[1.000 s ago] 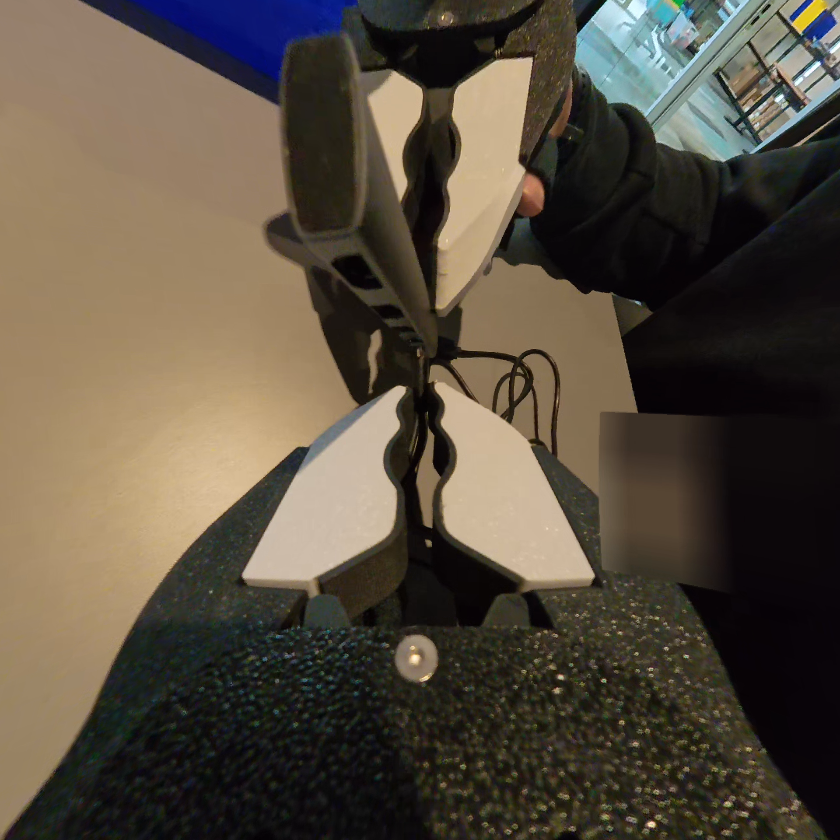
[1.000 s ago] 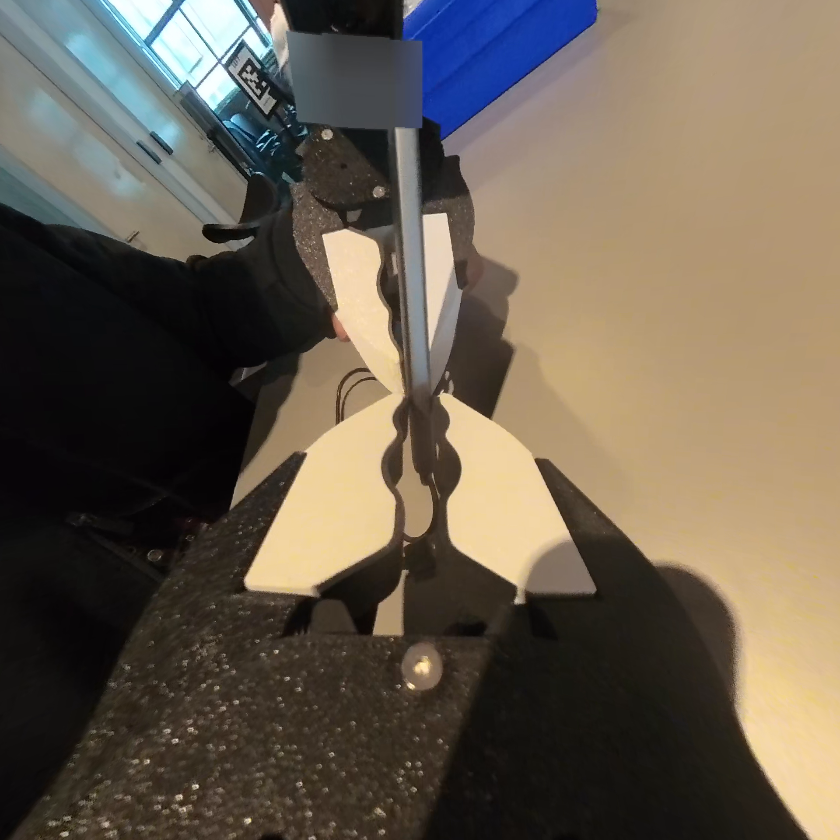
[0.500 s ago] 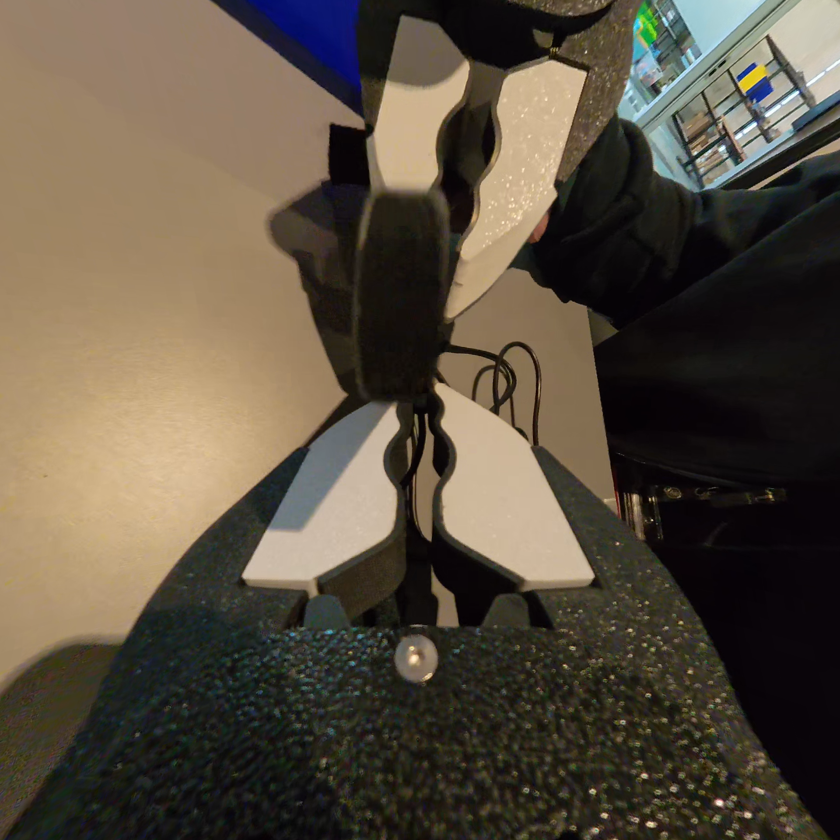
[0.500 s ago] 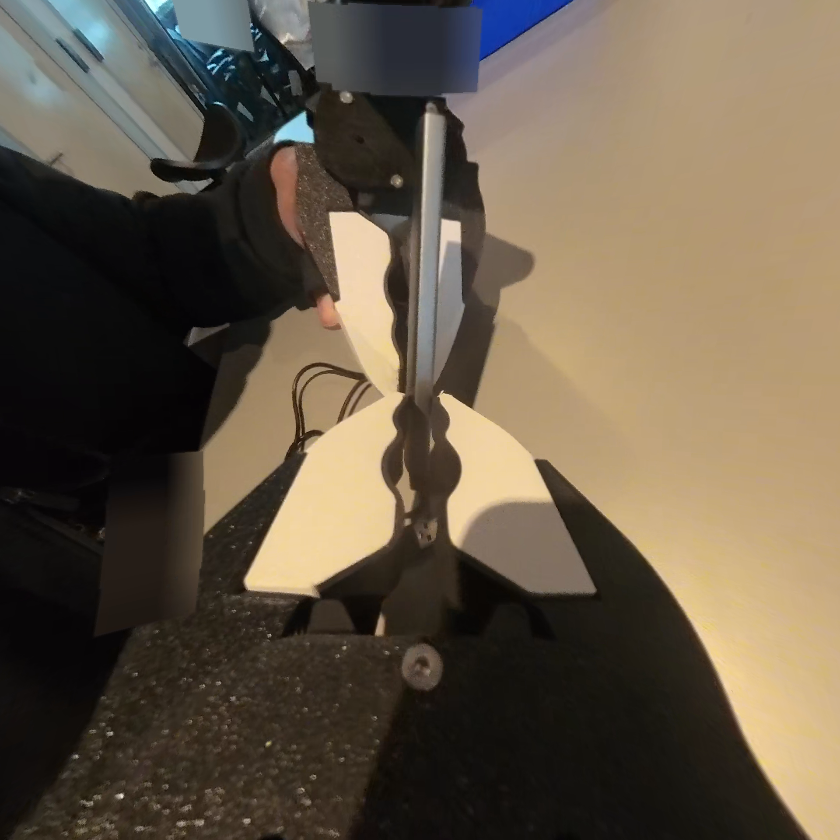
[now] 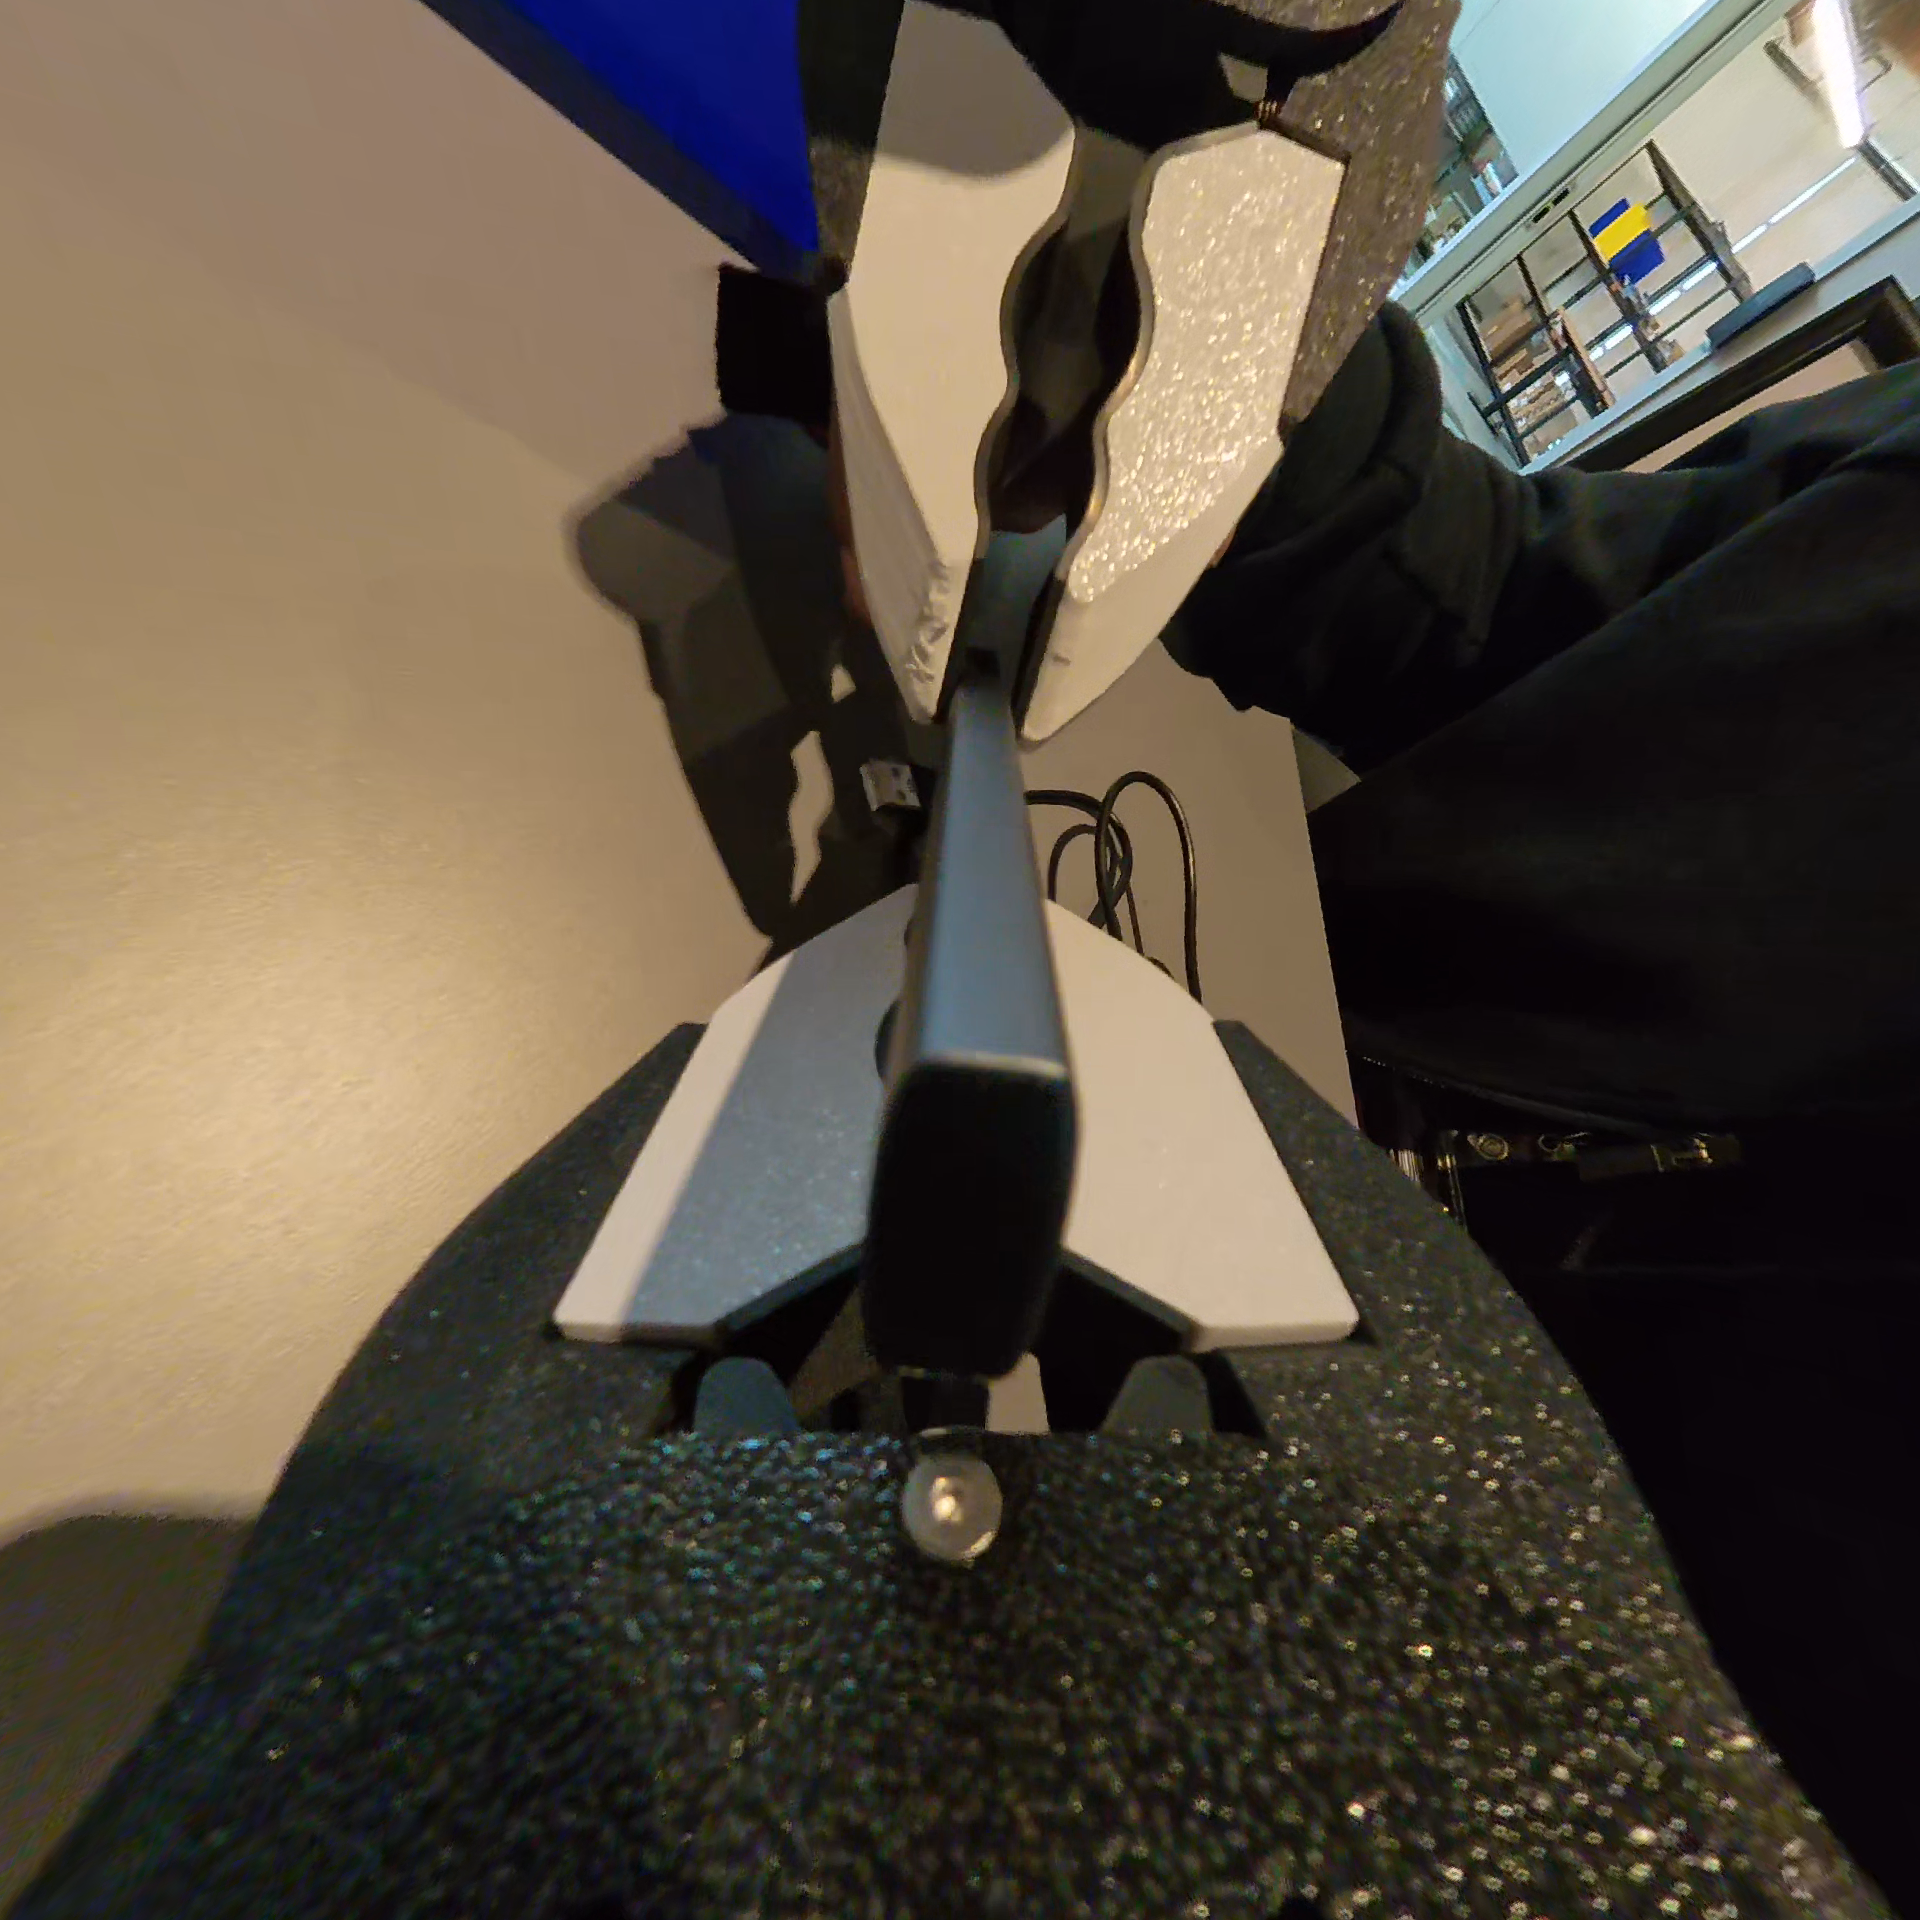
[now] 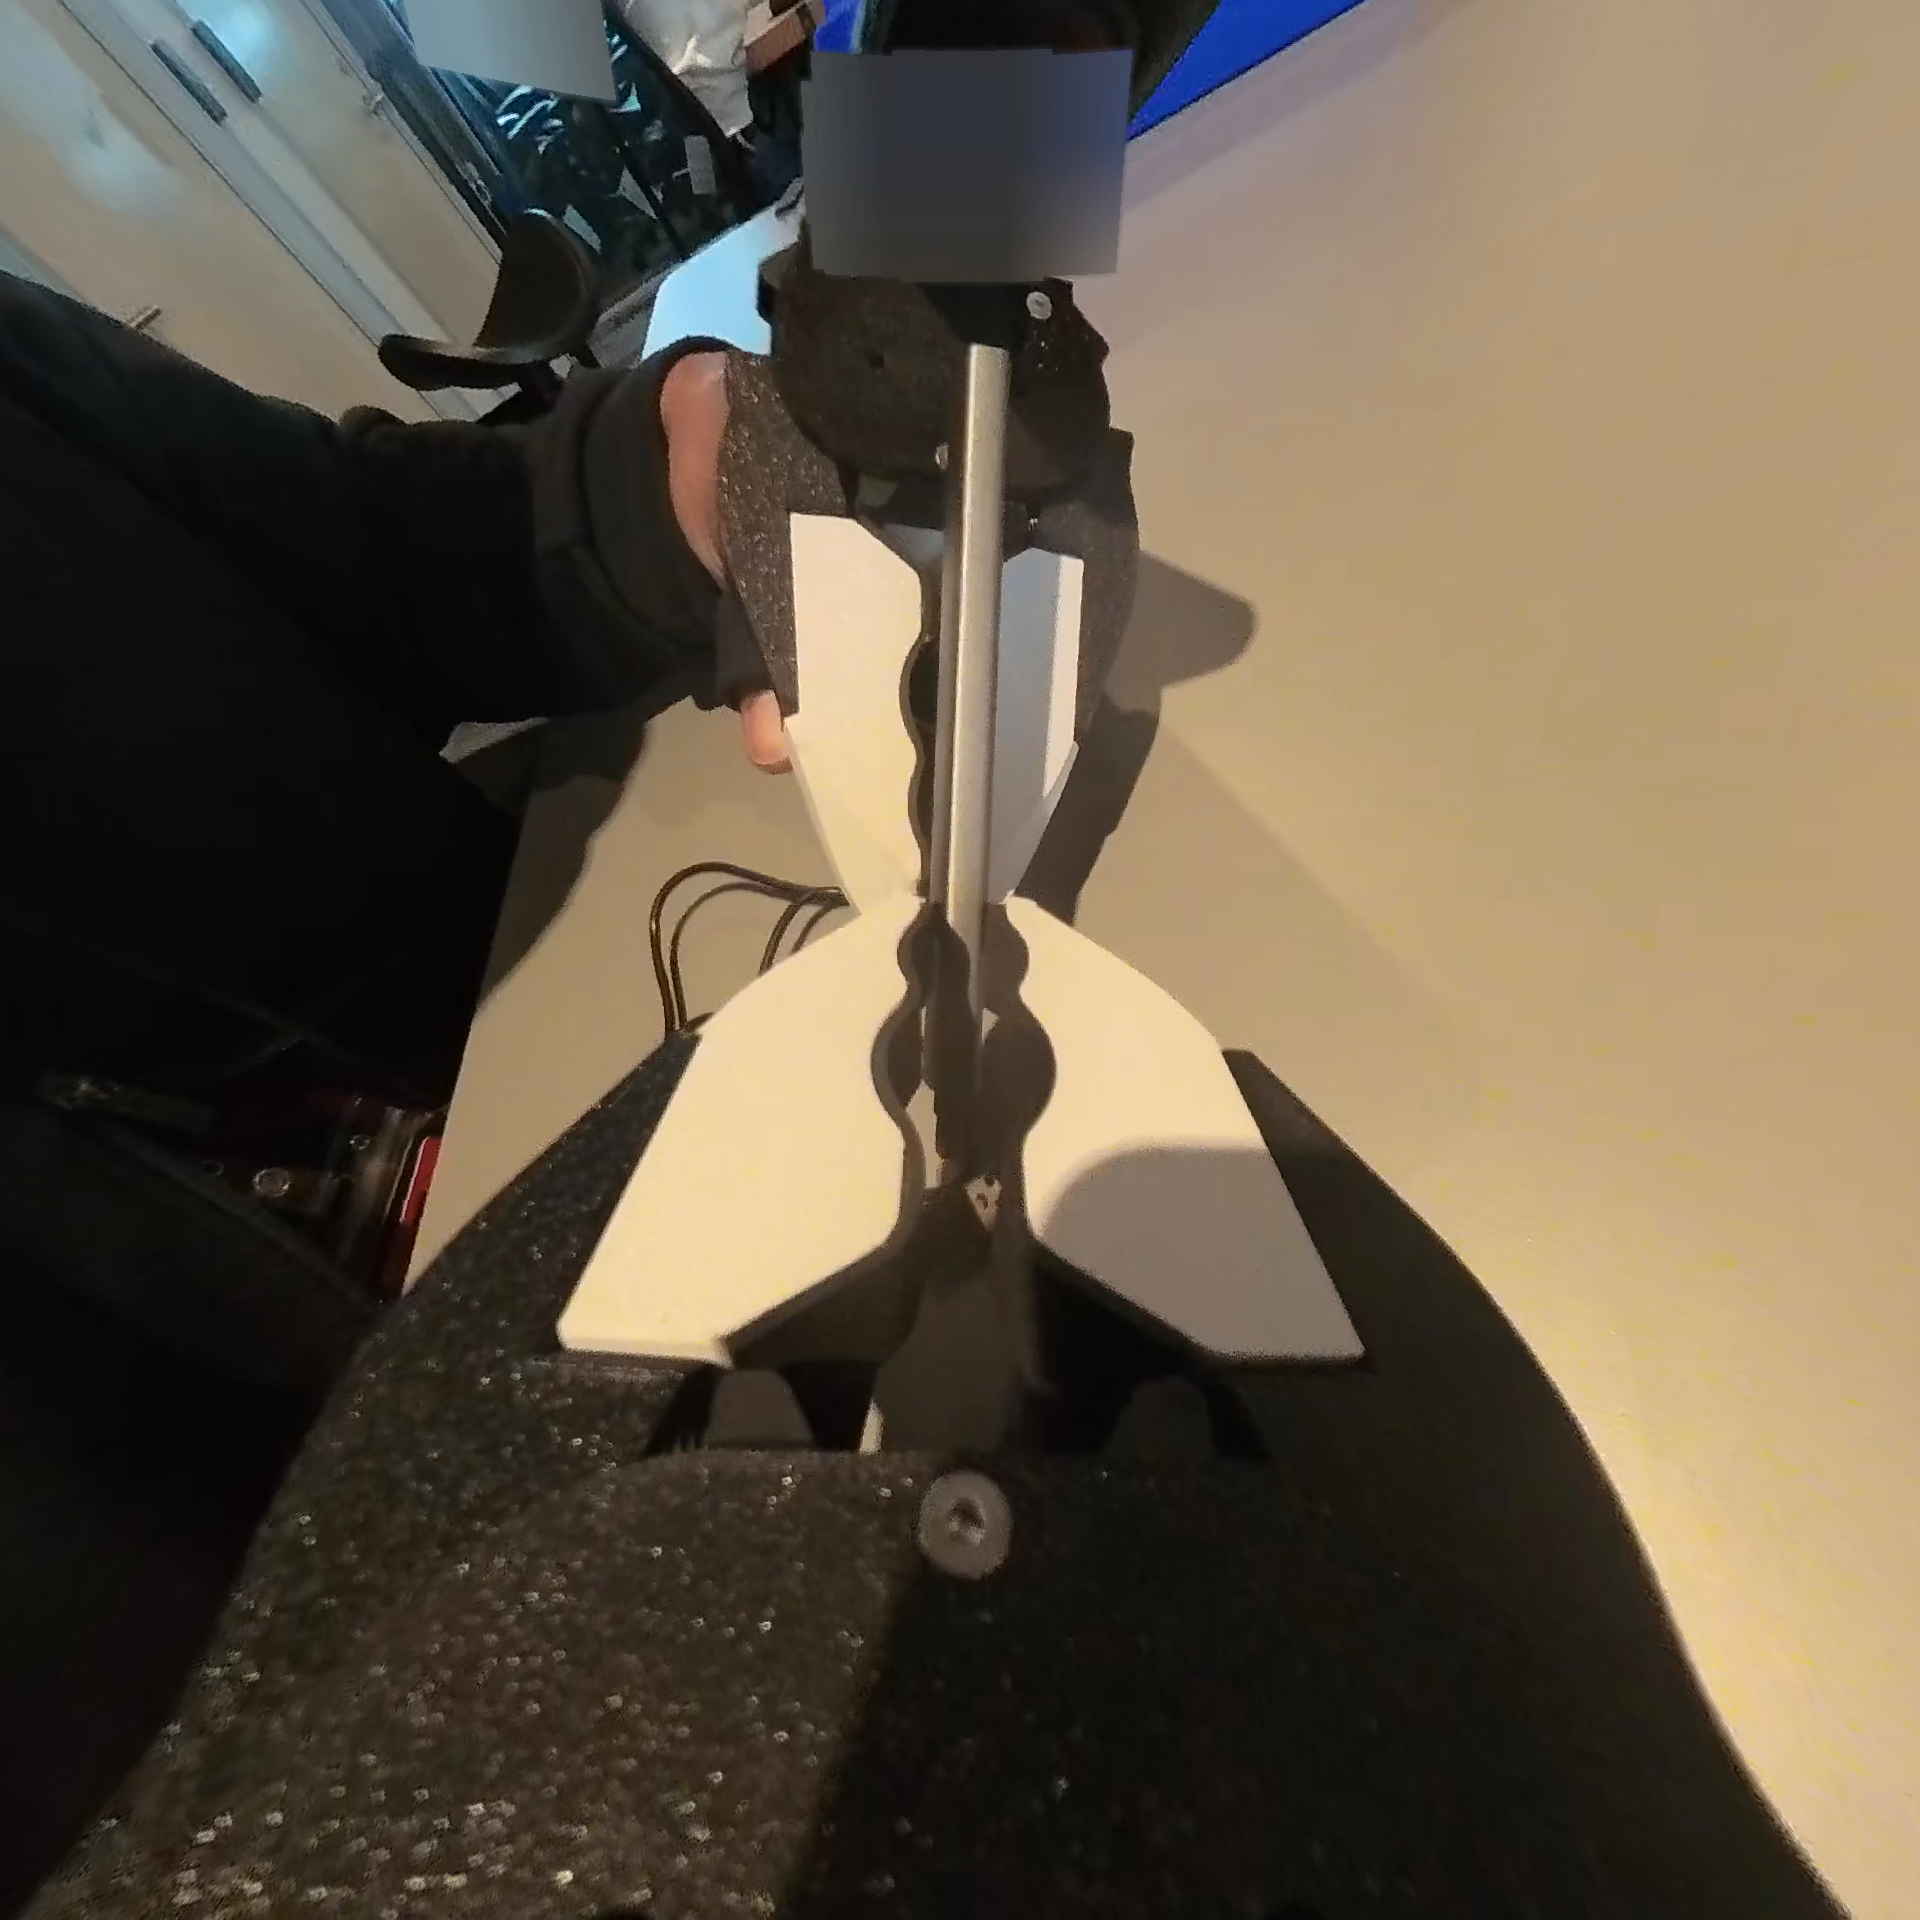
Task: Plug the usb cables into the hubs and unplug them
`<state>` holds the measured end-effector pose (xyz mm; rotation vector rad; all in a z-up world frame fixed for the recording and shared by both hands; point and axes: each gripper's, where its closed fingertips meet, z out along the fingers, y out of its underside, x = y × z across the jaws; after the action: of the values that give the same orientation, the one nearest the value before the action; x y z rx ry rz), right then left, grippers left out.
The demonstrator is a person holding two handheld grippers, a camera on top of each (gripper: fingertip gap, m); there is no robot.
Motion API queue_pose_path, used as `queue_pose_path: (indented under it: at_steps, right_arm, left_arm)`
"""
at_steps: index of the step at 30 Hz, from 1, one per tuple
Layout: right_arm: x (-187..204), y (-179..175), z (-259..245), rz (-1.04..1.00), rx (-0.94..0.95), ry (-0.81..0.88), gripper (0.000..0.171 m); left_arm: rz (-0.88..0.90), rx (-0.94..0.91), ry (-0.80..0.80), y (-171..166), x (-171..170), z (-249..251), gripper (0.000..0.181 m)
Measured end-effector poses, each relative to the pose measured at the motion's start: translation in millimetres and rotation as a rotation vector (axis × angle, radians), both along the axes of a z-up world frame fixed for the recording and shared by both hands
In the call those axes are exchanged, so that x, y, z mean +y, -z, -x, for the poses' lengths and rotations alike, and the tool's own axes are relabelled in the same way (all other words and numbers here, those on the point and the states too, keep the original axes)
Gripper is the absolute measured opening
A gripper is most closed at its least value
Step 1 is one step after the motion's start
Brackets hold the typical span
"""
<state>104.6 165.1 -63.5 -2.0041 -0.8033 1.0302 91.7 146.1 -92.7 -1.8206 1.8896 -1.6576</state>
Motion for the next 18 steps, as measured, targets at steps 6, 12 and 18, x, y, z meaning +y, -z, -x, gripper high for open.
queue_pose_path:
  at_steps: [6, 12, 18]
  right_arm:
    - [-3.9, 1.5, 0.7, 0.002, -0.029, -0.016, 0.01]
    - [-5.4, 2.9, -0.7, 0.009, -0.05, -0.016, 0.01]
    - [-6.3, 5.8, 0.4, 0.026, -0.076, -0.015, 0.01]
  left_arm:
    - [-0.015, 0.006, 0.021, 1.9, -4.1, 0.0, 0.006]
    - [-0.02, 0.003, 0.016, 2.6, -4.6, -1.6, 0.001]
    - [-0.04, 0.013, 0.025, 5.6, -5.9, -1.5, 0.006]
